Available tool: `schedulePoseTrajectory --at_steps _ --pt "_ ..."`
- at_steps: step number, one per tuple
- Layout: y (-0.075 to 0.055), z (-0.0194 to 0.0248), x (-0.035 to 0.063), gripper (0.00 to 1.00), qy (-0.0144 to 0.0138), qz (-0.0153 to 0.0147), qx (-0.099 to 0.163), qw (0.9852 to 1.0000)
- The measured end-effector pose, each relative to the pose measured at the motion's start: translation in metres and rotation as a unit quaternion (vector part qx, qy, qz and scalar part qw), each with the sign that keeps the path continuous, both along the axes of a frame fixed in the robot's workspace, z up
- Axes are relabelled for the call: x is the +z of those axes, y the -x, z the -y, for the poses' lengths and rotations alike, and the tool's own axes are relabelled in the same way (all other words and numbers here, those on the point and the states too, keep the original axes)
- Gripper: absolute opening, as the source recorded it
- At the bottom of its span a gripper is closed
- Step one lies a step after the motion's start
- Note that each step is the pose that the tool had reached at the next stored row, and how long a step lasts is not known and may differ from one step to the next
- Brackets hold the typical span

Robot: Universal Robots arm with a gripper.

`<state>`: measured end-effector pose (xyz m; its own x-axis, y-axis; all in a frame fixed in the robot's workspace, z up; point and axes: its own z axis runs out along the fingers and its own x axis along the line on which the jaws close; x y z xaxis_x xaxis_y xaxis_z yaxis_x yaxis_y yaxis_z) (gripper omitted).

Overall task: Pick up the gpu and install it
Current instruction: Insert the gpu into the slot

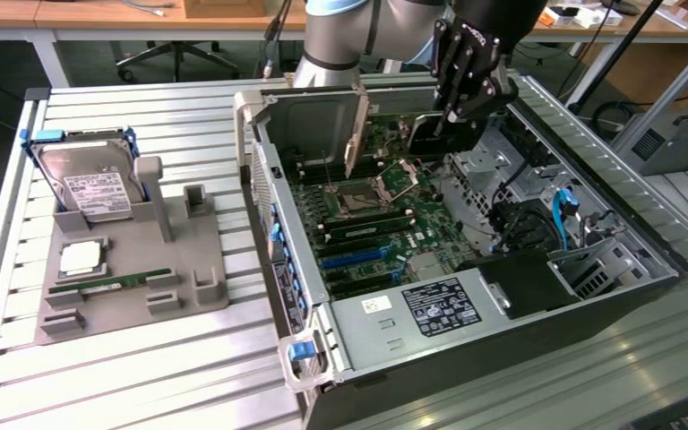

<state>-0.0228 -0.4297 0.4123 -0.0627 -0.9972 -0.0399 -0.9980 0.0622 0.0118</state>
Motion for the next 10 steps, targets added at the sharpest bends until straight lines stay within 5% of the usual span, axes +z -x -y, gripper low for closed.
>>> schedulePoseTrajectory --at_steps 10 --pt "0.001 0.0 -0.0218 0.27 0.0 0.0 0.0 1.0"
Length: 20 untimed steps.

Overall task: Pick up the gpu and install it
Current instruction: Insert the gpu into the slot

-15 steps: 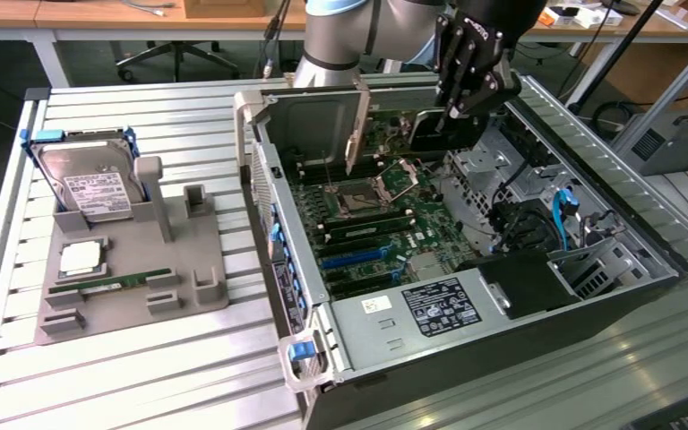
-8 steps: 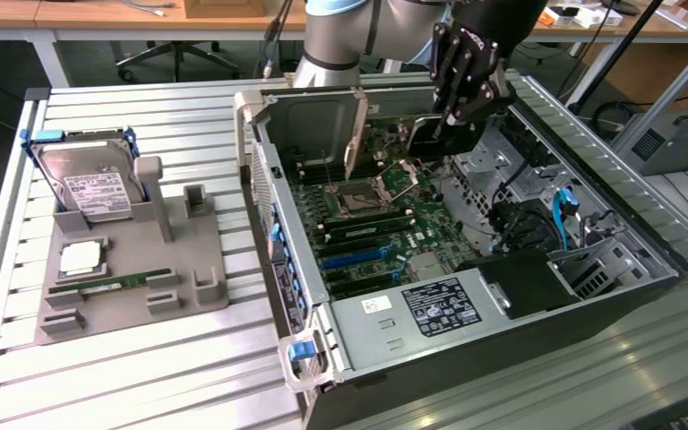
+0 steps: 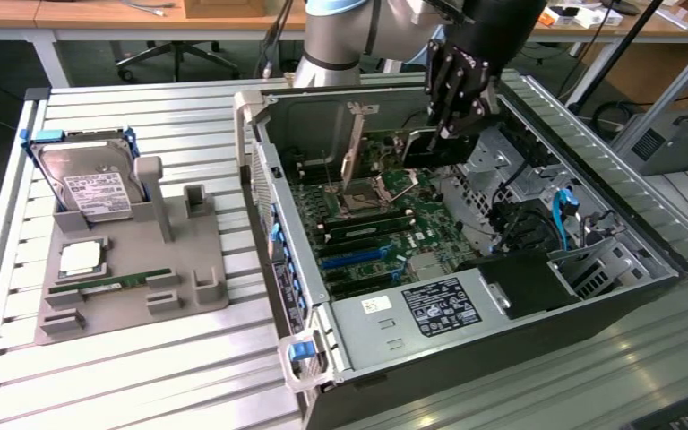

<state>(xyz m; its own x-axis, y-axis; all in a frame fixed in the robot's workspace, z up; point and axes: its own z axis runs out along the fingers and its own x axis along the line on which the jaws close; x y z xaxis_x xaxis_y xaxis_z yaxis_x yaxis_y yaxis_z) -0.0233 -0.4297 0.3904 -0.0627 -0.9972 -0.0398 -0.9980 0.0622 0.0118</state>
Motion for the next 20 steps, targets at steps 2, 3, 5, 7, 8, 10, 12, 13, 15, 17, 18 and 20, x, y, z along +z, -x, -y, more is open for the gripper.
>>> schedulePoseTrajectory --at_steps 2,3,5,7,8,10,12,13,15,17,18,20 --pt "0.0 0.0001 -0.0037 0.27 -0.0001 0.0 0.0 1.0" --pt "0.0 0.0001 -0.0055 0.27 -0.0001 0.0 0.0 1.0" --pt "0.0 0.0002 -0.0092 0.27 -0.0001 0.0 0.0 1.0" --pt "0.0 0.0002 -0.0138 0.27 -0.0003 0.0 0.0 1.0" --pt "0.0 0.0002 -0.0168 0.27 -0.0003 0.0 0.0 1.0" --pt "0.0 0.0002 -0.0197 0.27 -0.0006 0.0 0.0 1.0" --pt "0.0 0.0001 -0.0199 0.27 -0.0006 -0.0001 0.0 1.0" --pt "0.0 0.0002 -0.02 0.27 -0.0007 0.0 0.0 1.0" --pt "0.0 0.0017 -0.0202 0.27 -0.0011 0.0 0.0 1.0" --pt "0.0 0.0045 -0.0201 0.27 -0.0011 0.0 0.0 1.0" --pt "0.0 0.0058 -0.0201 0.27 -0.0011 0.0 0.0 1.0" --pt "0.0 0.009 -0.0201 0.27 -0.0011 0.0 0.0 1.0"
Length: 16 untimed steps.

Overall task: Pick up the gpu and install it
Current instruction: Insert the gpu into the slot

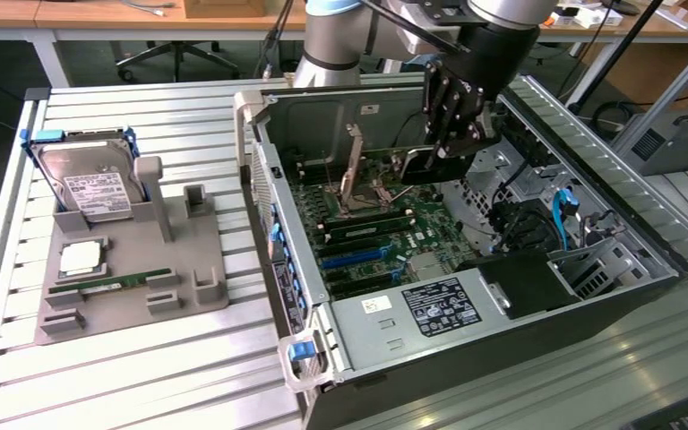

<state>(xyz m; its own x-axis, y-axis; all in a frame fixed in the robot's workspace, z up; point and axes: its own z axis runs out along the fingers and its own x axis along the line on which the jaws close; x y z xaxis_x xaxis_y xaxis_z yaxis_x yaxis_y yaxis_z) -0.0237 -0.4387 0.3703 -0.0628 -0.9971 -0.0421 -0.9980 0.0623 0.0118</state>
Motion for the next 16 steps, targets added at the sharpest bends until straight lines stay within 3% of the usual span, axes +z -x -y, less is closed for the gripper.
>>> schedulePoseTrajectory --at_steps 4,11,16 --pt "0.0 0.0002 -0.0032 0.27 0.0 0.0 0.0 1.0" --pt "0.0 0.0002 -0.0177 0.27 0.0 0.0 0.0 1.0" --pt "0.003 0.0014 -0.0193 0.27 -0.0015 0.0 0.0 1.0"
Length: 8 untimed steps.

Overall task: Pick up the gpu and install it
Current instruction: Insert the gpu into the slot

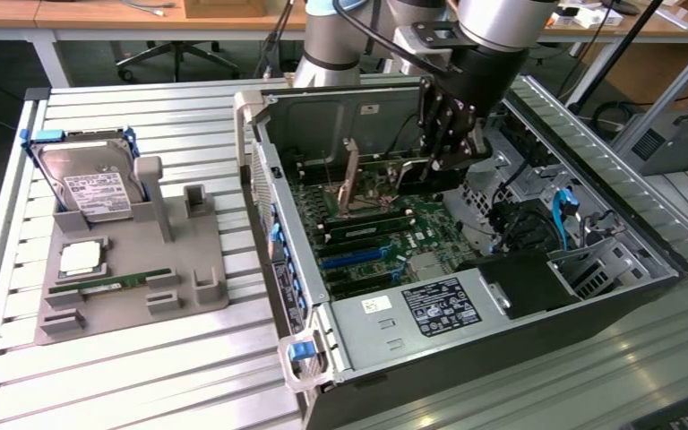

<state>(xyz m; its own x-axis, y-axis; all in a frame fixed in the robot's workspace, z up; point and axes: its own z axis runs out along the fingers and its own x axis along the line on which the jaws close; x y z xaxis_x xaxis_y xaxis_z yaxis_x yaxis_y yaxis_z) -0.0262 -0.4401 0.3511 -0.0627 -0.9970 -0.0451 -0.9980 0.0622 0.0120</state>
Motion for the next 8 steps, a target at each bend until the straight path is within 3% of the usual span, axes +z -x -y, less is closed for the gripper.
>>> schedulePoseTrajectory --at_steps 8 --pt "0.012 0.0032 0.0 0.27 -0.0005 0.0002 0.0 1.0"
